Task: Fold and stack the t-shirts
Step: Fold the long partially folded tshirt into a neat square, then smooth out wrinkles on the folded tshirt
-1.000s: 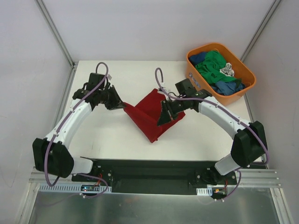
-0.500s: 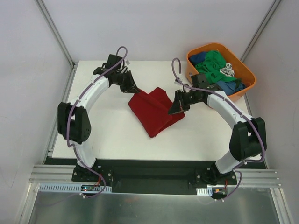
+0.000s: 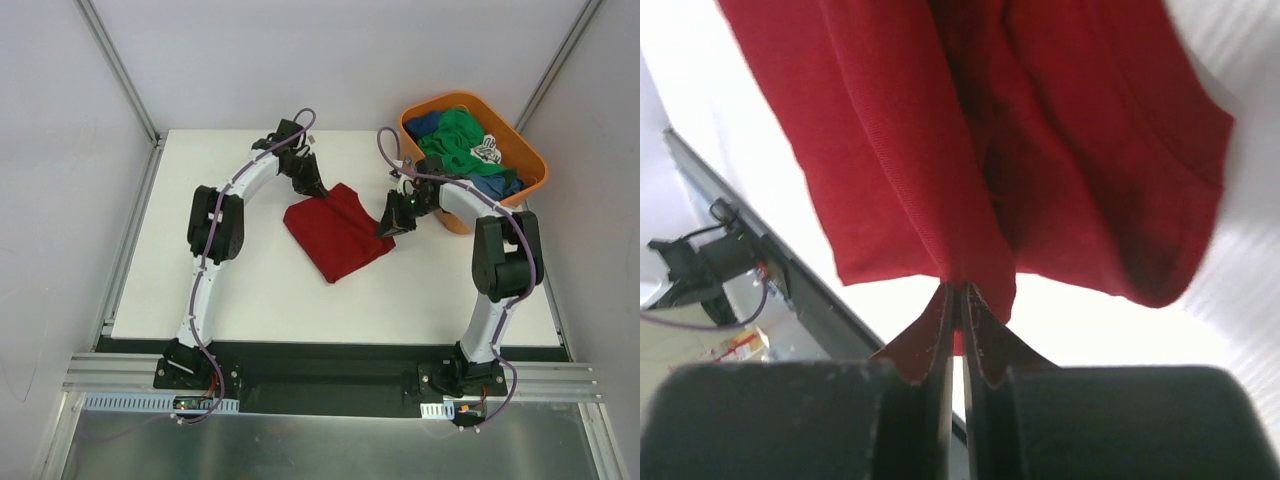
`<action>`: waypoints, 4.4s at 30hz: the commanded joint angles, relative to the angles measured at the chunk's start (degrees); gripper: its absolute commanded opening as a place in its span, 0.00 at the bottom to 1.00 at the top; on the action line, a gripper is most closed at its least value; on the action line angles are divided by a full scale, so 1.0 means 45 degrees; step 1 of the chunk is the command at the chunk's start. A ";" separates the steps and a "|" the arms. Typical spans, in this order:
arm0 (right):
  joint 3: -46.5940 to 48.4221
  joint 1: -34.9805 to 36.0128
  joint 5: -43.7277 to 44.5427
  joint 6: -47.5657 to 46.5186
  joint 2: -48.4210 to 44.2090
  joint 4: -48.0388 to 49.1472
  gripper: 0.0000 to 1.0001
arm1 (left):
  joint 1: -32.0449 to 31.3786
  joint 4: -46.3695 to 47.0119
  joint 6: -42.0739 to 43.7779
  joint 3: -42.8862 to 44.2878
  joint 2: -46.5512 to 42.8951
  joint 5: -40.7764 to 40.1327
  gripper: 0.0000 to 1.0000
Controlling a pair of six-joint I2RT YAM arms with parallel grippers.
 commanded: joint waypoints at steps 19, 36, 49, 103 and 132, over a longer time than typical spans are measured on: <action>-0.0360 -0.0237 0.3180 0.0546 -0.1178 0.0119 0.15 | -0.0984 0.3040 0.1171 0.1242 -0.0110 -0.0641 0.18; 0.0360 0.2204 0.2988 0.1326 -0.2160 0.0938 0.97 | -0.0828 0.3040 0.1347 -0.3753 -0.5498 -0.1150 0.99; 0.6336 0.2048 0.3961 0.2774 0.4091 0.0961 0.97 | -0.0749 0.3743 0.0175 -0.5653 -0.4080 0.0686 0.99; -0.3348 0.4041 -0.0627 0.0782 -0.0535 0.3596 0.97 | 0.0559 0.4016 -0.0372 -0.9637 -0.5092 -0.1150 0.99; -0.3485 0.2459 0.5817 -0.0586 -0.9201 0.2678 0.96 | 0.0559 0.1458 0.1269 -1.1473 -0.9056 -0.2302 0.99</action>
